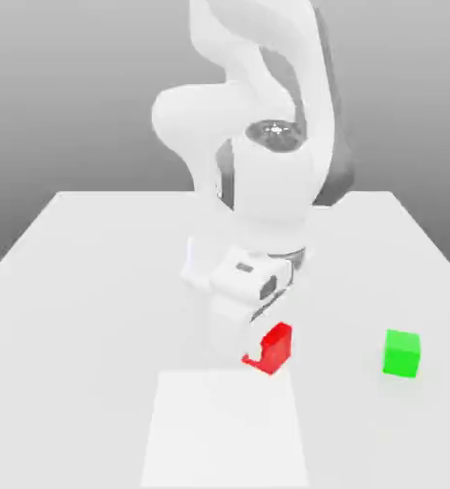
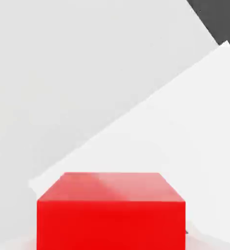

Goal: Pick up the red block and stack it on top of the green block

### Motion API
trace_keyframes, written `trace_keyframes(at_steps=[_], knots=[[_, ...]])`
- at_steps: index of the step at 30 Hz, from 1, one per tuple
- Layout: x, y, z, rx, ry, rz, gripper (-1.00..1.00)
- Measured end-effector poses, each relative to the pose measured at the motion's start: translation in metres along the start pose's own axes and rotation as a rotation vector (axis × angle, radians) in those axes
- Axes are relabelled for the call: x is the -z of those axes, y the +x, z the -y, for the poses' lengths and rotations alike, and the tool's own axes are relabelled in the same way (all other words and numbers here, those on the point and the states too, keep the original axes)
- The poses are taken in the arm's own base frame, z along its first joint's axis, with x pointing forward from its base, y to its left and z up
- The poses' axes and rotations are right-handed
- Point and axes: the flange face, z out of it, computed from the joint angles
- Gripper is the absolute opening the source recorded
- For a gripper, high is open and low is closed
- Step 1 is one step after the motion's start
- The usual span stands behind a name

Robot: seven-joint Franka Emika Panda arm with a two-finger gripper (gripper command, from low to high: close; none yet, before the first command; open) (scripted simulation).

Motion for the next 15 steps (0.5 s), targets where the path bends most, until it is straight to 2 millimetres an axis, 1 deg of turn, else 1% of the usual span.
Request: trace_keyframes(at_steps=[3,5,6,7,9,10,12,13,15], knots=[[0.01,0.002,0.076,0.2,0.0,0.0,-1.0],[0.016,-0.005,0.127,0.335,-0.001,0.001,-1.0],[0.017,-0.011,0.149,0.392,-0.001,0.001,-1.0],[0.012,-0.014,0.161,0.426,-0.001,0.001,-1.0],[-0.005,-0.017,0.171,0.451,-0.002,0.001,-1.0],[-0.014,-0.017,0.173,0.457,-0.002,0.001,-1.0],[-0.035,-0.016,0.169,0.446,-0.002,0.001,-1.0],[-0.042,-0.017,0.169,0.446,-0.002,0.001,1.0],[-0.042,-0.017,0.169,0.446,-0.002,0.001,1.0]])
